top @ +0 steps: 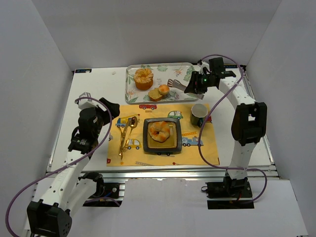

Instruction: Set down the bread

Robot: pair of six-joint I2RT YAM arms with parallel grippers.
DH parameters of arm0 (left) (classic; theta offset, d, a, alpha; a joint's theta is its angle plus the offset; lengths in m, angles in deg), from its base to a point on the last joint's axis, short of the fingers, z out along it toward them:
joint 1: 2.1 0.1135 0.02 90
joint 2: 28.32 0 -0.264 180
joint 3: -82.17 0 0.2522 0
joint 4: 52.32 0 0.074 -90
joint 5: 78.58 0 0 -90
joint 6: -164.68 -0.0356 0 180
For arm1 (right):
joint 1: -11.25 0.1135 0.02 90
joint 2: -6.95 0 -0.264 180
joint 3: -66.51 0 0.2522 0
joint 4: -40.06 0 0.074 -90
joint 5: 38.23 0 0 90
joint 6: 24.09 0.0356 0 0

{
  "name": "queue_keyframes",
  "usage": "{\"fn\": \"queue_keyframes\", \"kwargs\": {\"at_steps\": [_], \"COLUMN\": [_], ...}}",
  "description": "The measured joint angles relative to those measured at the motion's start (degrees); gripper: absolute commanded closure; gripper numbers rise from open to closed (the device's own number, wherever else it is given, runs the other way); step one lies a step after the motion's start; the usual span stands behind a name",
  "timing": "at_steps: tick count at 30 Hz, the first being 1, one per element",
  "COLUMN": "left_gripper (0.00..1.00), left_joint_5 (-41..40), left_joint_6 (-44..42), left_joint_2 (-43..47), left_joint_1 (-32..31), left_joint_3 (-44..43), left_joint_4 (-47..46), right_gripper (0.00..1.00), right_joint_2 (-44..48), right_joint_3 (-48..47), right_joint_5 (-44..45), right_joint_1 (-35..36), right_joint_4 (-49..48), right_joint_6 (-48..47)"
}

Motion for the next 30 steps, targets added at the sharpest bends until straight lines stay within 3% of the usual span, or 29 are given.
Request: {"fn": "queue_keyframes", "kwargs": {"at_steps": [30], "left_gripper": [0.02], "left_joint_5": [-0.02], "left_joint_6": [0.26], "left_joint_2": [-0.11], "left_joint_1": [0.0], "left_joint_3": [-0.07], "left_joint_4": [0.87], "right_gripper": [0.46], "right_joint_2": [-3.13], "right_joint_3": [0.24], "right_joint_5": [-5.46], "right_joint_1": [0.07], "right_joint_4": [-2.78], "right_joint_6": [8.37]}}
